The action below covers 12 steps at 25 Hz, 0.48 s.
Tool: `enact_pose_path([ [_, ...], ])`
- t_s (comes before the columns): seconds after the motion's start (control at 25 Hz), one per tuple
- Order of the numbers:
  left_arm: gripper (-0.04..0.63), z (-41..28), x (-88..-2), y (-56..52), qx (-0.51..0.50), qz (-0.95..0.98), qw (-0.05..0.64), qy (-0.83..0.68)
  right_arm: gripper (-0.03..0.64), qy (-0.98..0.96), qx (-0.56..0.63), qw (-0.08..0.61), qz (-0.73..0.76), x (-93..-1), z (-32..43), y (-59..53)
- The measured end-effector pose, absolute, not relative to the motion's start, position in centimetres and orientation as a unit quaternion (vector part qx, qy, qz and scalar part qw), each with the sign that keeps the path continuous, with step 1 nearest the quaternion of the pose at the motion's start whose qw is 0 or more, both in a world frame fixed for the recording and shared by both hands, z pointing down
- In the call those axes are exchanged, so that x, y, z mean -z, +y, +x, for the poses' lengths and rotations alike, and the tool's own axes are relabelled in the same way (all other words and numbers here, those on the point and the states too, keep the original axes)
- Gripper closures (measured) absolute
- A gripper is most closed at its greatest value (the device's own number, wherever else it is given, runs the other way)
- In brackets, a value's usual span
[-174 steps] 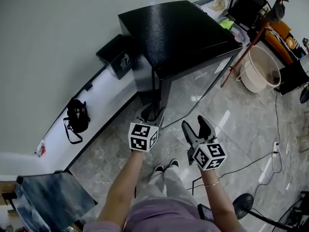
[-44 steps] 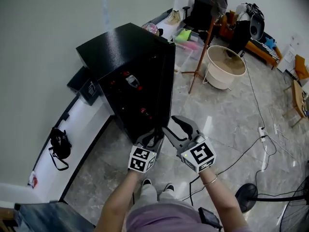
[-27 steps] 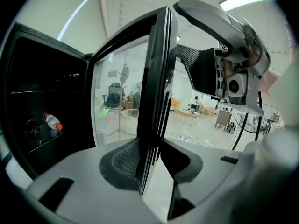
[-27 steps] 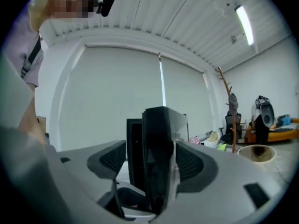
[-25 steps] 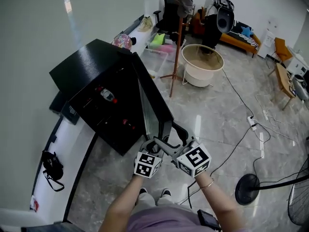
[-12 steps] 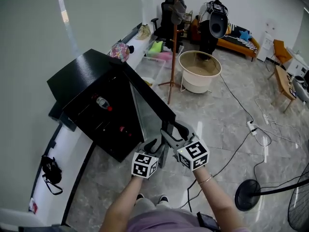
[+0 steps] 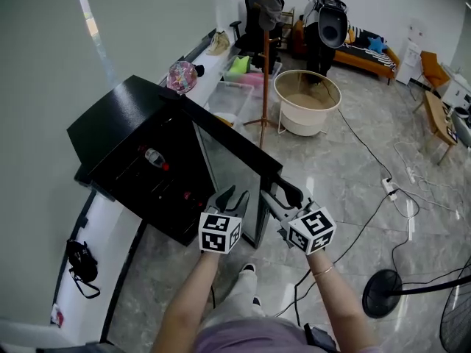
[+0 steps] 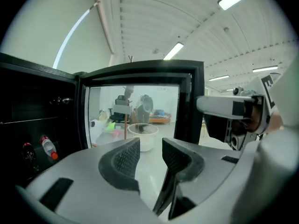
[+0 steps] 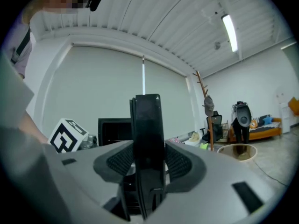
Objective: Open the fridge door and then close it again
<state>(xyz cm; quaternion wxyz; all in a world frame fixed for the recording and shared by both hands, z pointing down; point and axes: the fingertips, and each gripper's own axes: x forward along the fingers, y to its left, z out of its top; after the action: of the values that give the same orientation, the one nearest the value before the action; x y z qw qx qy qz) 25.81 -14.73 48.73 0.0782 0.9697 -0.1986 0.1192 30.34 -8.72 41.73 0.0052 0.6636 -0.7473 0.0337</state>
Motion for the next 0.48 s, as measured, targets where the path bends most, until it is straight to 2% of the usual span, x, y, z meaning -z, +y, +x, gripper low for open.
enact_pose_path([
  [0.48,0.448,33.2,-46.5,-18.1,-0.078,0.985,0.056,-0.146,0.41,-0.71,-0.039,-0.005,0.703,-42.1,37.9,-10.2],
])
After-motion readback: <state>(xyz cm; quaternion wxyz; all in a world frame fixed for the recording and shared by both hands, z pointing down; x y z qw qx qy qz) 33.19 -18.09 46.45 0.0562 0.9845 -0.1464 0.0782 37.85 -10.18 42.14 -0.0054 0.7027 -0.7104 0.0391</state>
